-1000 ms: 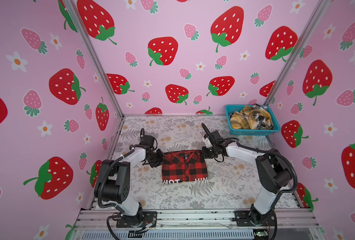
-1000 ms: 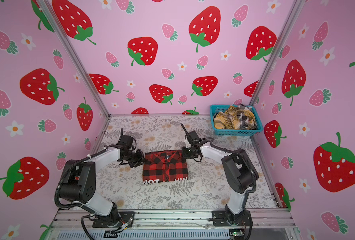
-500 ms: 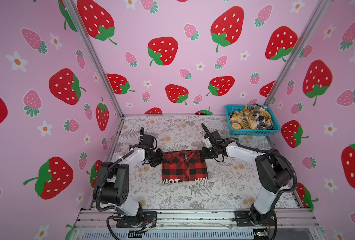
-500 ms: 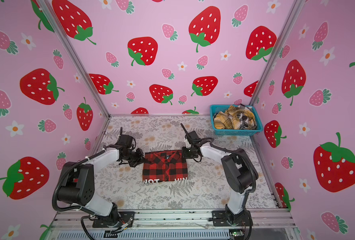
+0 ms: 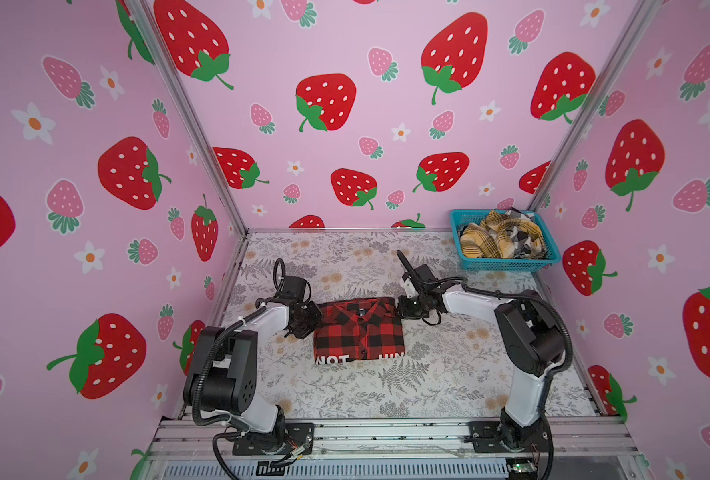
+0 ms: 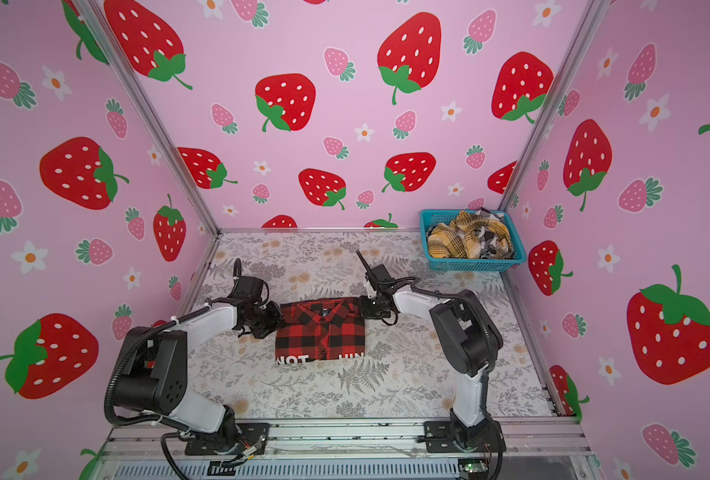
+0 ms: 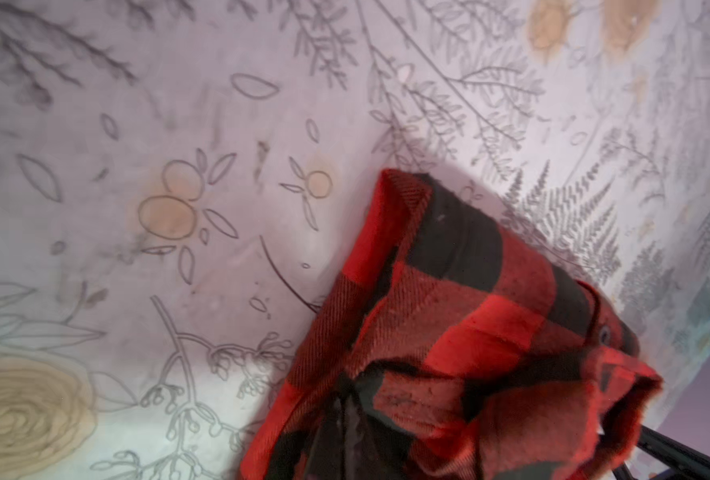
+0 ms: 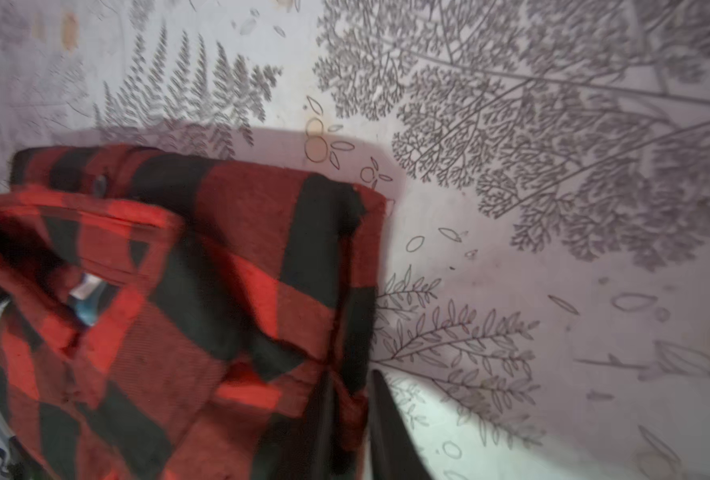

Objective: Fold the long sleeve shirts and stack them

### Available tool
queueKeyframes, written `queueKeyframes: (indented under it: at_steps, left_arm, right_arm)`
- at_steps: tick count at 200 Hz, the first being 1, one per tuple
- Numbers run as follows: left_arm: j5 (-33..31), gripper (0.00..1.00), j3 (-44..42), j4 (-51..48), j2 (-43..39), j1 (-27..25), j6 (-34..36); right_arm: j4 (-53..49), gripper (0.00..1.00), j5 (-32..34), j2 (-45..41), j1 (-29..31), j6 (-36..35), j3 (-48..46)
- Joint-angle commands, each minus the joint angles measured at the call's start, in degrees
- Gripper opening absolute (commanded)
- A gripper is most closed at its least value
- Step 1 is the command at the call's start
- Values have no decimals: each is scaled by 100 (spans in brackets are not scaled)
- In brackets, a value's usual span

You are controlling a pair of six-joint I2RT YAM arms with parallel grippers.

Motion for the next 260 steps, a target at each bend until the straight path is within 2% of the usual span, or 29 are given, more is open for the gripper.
queueKeyframes:
  at_steps: [1, 26, 63, 81, 85, 96, 104, 114, 126, 143, 169, 187, 208, 239, 260]
  left_arm:
    - [-710, 0, -155, 158, -178, 79, -202]
    - [-665, 0, -176, 181, -146, 83, -192]
    - [-462, 0, -209, 352, -12, 114, -265]
    - [-306, 0, 4, 40, 87, 182, -293]
    - [-331, 4, 32, -29, 50, 188, -318]
    - [-418, 27, 77, -209, -184, 200, -394]
    - [-523, 38, 130, -417, -420, 204, -430]
    - [-763, 47, 238, -732, -706, 202, -454]
    - [-843, 52, 372, -1092, -982, 179, -451]
    - [-795, 50, 517, -1449, -1198, 66, -466]
    - [-304, 35, 332, -1310, -1314, -213, -689]
    - [-90, 27, 153, -1001, -1117, -391, -816]
    - [183, 17, 72, -635, -663, -405, -852]
    - [7, 7, 218, -660, -115, -277, -701]
    - [-77, 7, 224, -658, 78, -118, -611]
  right_arm:
    - [-23, 46, 40, -86, 43, 21, 213]
    - [-191, 57, 294, -327, 78, 6, 303]
    - [-410, 61, 489, -427, 208, -135, 617]
    - [-694, 60, 551, -206, 344, -284, 1032]
    - [-744, 59, 545, -157, 390, -320, 1127]
    - [-760, 54, 542, -87, 528, -342, 1300]
    - [-745, 52, 539, -54, 624, -325, 1371]
    - [-742, 50, 531, 2, 737, -290, 1451]
    - [-684, 47, 510, 103, 849, -242, 1536]
    - [-743, 46, 550, 332, 967, -232, 1744]
    - [-777, 43, 543, 675, 1010, -206, 2044]
    - [-775, 36, 454, 912, 1011, -182, 2228]
    - [-884, 33, 442, 1242, 1014, -186, 2457]
    - [-957, 33, 405, 1553, 1012, -199, 2571]
    - [-960, 33, 412, 1456, 1007, -197, 2573]
